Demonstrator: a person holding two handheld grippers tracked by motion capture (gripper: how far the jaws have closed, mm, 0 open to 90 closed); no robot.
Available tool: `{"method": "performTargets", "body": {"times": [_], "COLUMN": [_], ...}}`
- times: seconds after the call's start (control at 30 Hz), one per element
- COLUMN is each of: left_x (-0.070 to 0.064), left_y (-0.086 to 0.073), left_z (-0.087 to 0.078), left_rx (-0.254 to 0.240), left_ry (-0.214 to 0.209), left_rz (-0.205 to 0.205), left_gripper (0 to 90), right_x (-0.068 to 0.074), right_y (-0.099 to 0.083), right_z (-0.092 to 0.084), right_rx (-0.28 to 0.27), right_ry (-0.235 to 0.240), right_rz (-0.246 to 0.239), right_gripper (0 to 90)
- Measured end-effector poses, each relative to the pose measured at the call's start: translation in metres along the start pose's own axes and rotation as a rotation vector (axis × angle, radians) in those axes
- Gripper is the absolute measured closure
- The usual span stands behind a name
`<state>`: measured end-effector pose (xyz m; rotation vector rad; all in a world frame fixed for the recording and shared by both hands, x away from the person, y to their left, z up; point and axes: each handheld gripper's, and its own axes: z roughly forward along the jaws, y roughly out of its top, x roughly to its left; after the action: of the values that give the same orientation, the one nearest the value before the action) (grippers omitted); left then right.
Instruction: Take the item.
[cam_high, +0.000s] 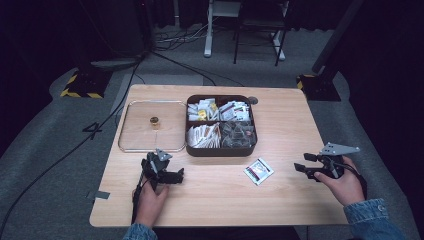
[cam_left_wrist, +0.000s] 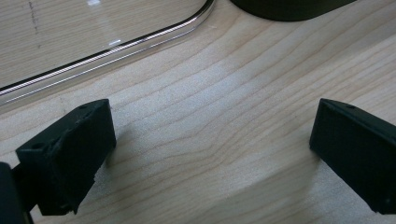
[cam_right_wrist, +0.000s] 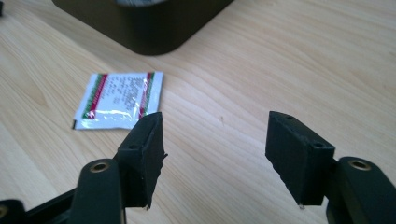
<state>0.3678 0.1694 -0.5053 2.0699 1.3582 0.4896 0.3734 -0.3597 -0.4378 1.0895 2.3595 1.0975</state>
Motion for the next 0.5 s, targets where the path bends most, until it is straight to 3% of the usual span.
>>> {"method": "performTargets", "body": {"times": [0.1,0.23,0.5], "left_x": [0.0,0.0,0.0], "left_y": [0.0,0.0,0.0], "left_z": [0.0,0.0,0.0], "left_rx": [0.0,0.0,0.0], "left_ry": [0.0,0.0,0.0], "left_rz": [0.0,0.0,0.0], "left_gripper": [0.6,0.6,0.6], "right_x": [-0.002,-0.005,-0.01], "right_y": [-0.01,-0.024,-0.046], "right_z": [0.006,0.01,0.018], "right_rx": [0.003,-0.018,-0.017], "right_ry": [-0.003,-0.051,-0.058], "right_rz": [0.006,0.003,0.05], "right_gripper": [38.3,38.2,38.2]}}
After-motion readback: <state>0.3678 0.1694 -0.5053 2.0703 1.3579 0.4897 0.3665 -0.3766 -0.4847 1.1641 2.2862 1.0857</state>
